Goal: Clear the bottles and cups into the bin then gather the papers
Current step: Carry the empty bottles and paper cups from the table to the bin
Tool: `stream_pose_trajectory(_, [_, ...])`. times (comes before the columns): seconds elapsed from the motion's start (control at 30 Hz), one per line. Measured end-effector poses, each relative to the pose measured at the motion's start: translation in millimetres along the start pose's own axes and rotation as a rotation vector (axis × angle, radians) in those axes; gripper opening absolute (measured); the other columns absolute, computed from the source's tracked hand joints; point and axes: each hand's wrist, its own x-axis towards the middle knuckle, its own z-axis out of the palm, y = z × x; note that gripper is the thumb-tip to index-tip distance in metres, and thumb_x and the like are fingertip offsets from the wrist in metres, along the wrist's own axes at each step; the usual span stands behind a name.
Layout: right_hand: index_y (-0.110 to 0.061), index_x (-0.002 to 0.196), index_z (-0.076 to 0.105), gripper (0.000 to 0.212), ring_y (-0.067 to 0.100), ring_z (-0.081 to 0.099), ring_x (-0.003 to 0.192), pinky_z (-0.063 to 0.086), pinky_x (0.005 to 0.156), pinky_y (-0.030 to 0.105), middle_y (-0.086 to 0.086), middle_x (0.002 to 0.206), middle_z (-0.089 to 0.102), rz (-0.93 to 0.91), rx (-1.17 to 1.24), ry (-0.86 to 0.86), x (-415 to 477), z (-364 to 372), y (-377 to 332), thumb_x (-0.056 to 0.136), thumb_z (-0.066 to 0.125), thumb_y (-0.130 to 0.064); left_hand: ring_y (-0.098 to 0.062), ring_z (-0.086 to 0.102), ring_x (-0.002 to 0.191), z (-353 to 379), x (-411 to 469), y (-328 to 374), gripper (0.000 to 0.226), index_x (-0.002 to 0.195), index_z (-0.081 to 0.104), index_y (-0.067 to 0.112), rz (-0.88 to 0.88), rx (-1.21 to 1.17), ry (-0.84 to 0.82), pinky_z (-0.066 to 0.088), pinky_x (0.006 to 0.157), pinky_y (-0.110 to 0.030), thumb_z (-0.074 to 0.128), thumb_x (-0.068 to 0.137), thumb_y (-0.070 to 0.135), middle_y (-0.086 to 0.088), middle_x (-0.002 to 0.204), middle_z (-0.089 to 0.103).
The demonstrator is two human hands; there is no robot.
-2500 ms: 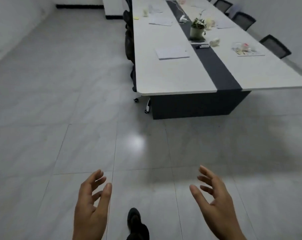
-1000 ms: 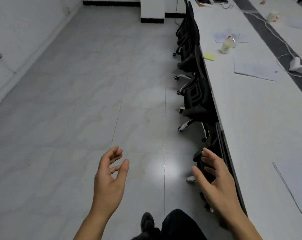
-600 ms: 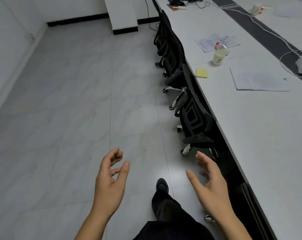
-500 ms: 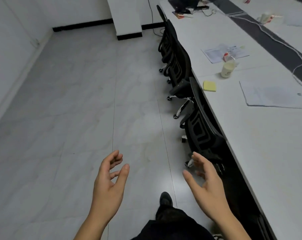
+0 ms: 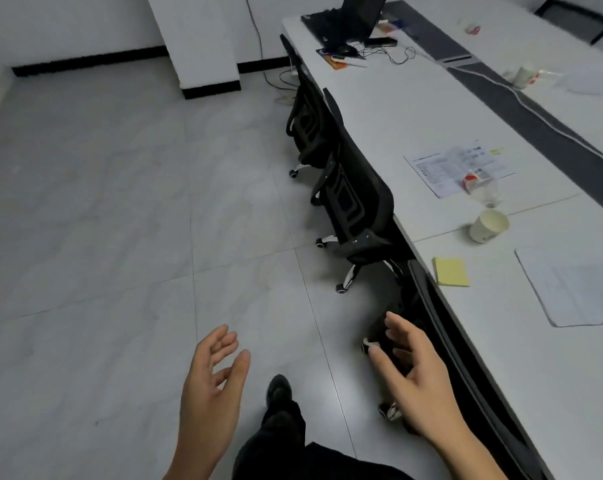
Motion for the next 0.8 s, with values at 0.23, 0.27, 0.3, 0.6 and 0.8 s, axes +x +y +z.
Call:
stream_pose_trajectory(0.23, [-0.033, 0.137, 0.051, 0.054, -0.014, 0.049, 0.12, 0.039, 0.091, 0.005, -0.026, 0.132, 0.053, 0.156, 0.048, 0.391, 96.6, -22.2, -34.7, 0.088, 0.072, -0.029, 0.005, 0.059, 0.108, 76.4, 196.5, 100.2, 0.036, 0.128, 0.054, 0.028, 0.169, 0.112, -0.347, 0.046, 0.09, -0.024, 0.063, 0.093, 0.021, 0.013, 0.119, 0.064])
stream_pose_trajectory(0.27, [-0.033, 0.137, 0.051, 0.053, -0.015, 0.048, 0.12, 0.038, 0.091, 0.005, -0.026, 0.132, 0.053, 0.181, 0.067, 0.449, 102.9, -26.3, -36.4, 0.088, 0.071, -0.03, 0.006, 0.059, 0.109, 92.2, 214.8, 114.1, 0.037, 0.128, 0.053, 0.028, 0.2, 0.131, -0.392, 0.045, 0.09, -0.023, 0.063, 0.094, 0.021, 0.013, 0.119, 0.064])
stream_pose_trajectory(0.3, [-0.033, 0.137, 0.051, 0.053, -0.014, 0.049, 0.12, 0.039, 0.092, 0.007, -0.026, 0.131, 0.053, 0.202, 0.086, 0.507, 109.7, -30.5, -36.8, 0.088, 0.071, -0.03, 0.006, 0.059, 0.11, 110.8, 231.2, 126.4, 0.037, 0.129, 0.053, 0.029, 0.227, 0.145, -0.437, 0.045, 0.09, -0.024, 0.062, 0.094, 0.021, 0.013, 0.12, 0.064])
stream_pose_trajectory(0.6, [-0.035, 0.14, 0.048, 0.057, -0.01, 0.049, 0.121, 0.048, 0.096, 0.024, -0.026, 0.133, 0.051, 0.418, 0.223, 0.774, 187.5, -61.4, 8.8, 0.088, 0.071, -0.034, 0.007, 0.057, 0.112, 298.8, 285.9, 158.1, 0.039, 0.13, 0.051, 0.03, 0.295, 0.249, -0.86, 0.046, 0.08, -0.008, 0.062, 0.094, 0.021, 0.012, 0.123, 0.061])
stream_pose_trajectory(0.8, [-0.033, 0.141, 0.046, 0.058, -0.005, 0.051, 0.119, 0.047, 0.102, 0.032, -0.02, 0.132, 0.051, 0.491, 0.237, 0.806, 269.6, -97.4, 33.0, 0.089, 0.071, -0.03, 0.002, 0.055, 0.119, 389.1, 333.2, 182.2, 0.047, 0.137, 0.048, 0.024, 0.39, 0.329, -1.054, 0.047, 0.084, -0.007, 0.063, 0.093, 0.016, 0.011, 0.13, 0.058])
